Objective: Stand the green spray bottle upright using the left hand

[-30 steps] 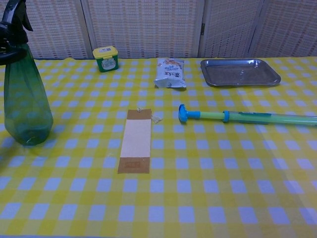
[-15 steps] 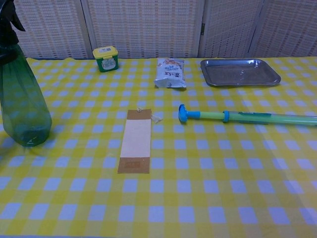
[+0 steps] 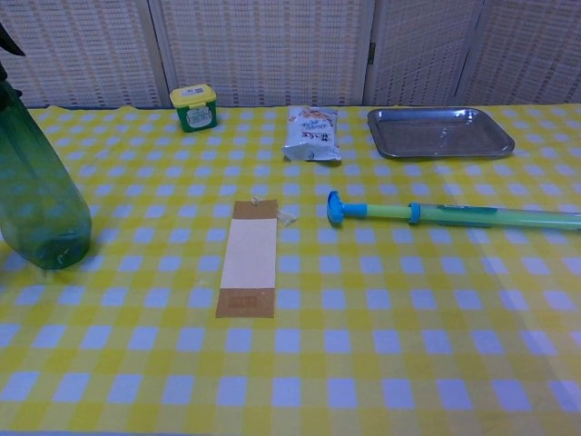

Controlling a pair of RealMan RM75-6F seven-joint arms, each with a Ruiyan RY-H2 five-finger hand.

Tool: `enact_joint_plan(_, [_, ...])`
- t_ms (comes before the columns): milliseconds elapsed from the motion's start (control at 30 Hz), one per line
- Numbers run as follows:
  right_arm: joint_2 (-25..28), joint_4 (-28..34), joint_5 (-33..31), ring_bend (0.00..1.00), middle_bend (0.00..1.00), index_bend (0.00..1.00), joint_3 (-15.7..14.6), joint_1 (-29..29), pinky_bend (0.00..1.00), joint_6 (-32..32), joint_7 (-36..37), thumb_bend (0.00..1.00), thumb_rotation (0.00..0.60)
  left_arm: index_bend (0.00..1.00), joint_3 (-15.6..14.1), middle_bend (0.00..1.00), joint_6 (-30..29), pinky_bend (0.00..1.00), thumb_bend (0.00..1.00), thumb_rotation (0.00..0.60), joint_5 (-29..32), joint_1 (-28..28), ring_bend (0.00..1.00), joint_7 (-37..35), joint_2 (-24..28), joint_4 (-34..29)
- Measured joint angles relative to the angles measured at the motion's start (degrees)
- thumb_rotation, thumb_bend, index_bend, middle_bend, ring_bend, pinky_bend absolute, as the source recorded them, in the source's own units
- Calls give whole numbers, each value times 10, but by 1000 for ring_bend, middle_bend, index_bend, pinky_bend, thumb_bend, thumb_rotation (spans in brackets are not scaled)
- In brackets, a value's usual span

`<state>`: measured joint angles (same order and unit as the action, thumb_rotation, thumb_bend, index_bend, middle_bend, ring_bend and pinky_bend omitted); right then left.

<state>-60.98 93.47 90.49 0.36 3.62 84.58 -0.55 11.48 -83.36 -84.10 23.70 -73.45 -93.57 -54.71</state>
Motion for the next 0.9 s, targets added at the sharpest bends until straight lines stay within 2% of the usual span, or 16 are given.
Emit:
enact_joint_plan(67, [-1, 0, 1, 0, 0, 0, 0, -1, 0, 3, -4, 451, 600, 426, 1, 669, 1, 106, 249, 600, 1, -1, 380, 1, 0, 1])
enact_joint_plan(133, [-2, 0, 1, 0, 0, 0, 1, -1, 0, 4, -5, 452, 600, 417, 3, 646, 1, 78, 219, 600, 4, -1, 349, 0, 0, 1])
enact_joint_plan(333, [-2, 0, 2, 0, 0, 0, 0, -1, 0, 2, -5, 451, 600, 345, 7, 543, 0, 12, 191, 600, 8, -4, 239, -8, 1, -3])
enact_joint_plan(533, [-2, 0, 4, 0, 0, 0, 0, -2, 0, 4, -7, 451, 600, 273, 9, 450, 0, 0, 183, 578, 8, -10, 150, -17, 17, -24])
enact_joint_plan(900, [1, 1, 9, 0, 0, 0, -2, -3, 0, 8, -2, 451, 600, 267, 6, 442, -8, 0, 183, 520, 13, -30, 138, -20, 28, -37])
